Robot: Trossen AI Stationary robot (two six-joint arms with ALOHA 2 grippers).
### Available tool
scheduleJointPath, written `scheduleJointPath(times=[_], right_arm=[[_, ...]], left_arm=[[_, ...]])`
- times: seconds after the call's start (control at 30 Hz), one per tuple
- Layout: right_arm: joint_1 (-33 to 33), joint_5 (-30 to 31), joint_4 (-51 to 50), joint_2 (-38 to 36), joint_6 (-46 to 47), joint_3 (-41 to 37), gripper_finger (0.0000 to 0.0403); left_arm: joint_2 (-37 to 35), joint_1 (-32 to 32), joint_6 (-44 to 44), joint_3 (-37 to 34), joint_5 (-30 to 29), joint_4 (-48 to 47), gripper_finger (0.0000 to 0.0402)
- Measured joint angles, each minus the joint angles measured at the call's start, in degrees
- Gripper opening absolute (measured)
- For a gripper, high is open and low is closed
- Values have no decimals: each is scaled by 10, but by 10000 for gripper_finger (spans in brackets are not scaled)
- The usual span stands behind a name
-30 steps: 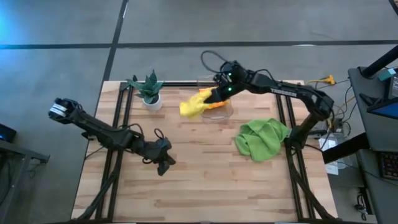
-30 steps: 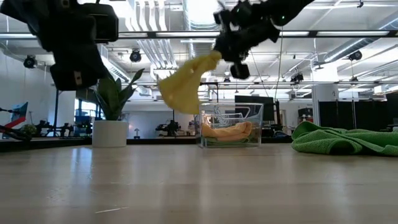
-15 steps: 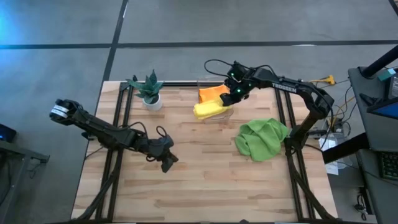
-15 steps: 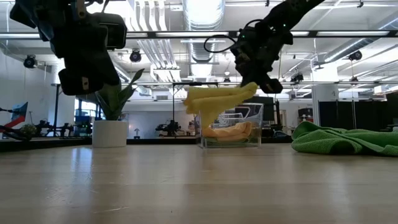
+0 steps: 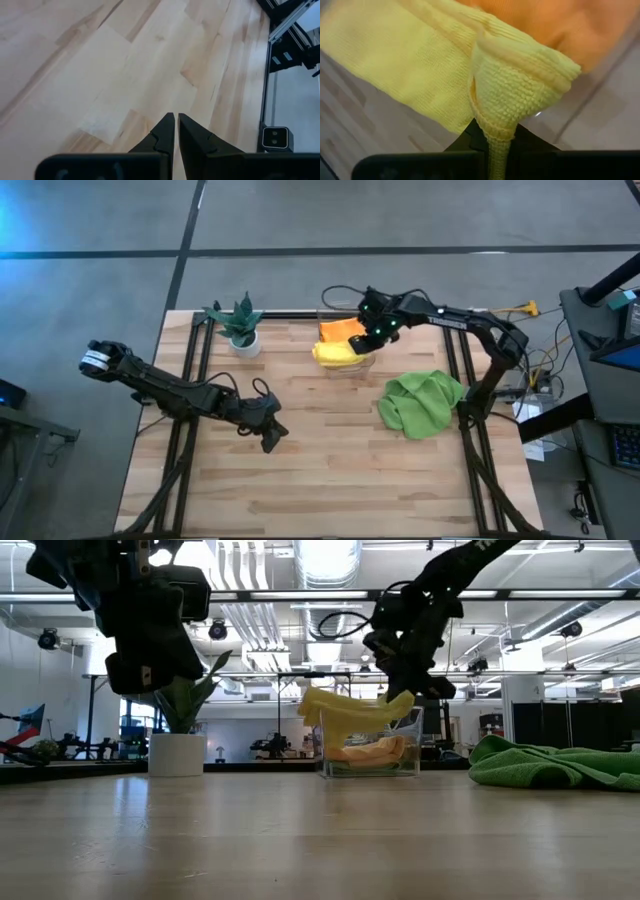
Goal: Fold microfiber towels
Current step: Put the folded yellow towel into the transparent bin
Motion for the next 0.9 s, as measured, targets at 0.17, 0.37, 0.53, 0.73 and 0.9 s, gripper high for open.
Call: scheduleJointPath(times=[0.17, 0.37, 0.53, 0.73, 0.9], right_arm=[[16, 18, -10, 33, 6, 10, 18], [21, 84, -41, 42, 7, 38, 22], [22, 96, -62, 43, 17, 45, 24], [25, 96, -103, 63, 17, 45, 25], [35, 96, -98, 72, 15, 53, 29]], left_arm=[[0, 1, 9, 0, 10, 0, 8], [0, 1, 10, 0, 21, 0, 8], [0, 1, 18, 0, 21, 0, 8], [0, 2, 29, 0, 23, 0, 8], [0, 2, 30, 0, 26, 0, 8]])
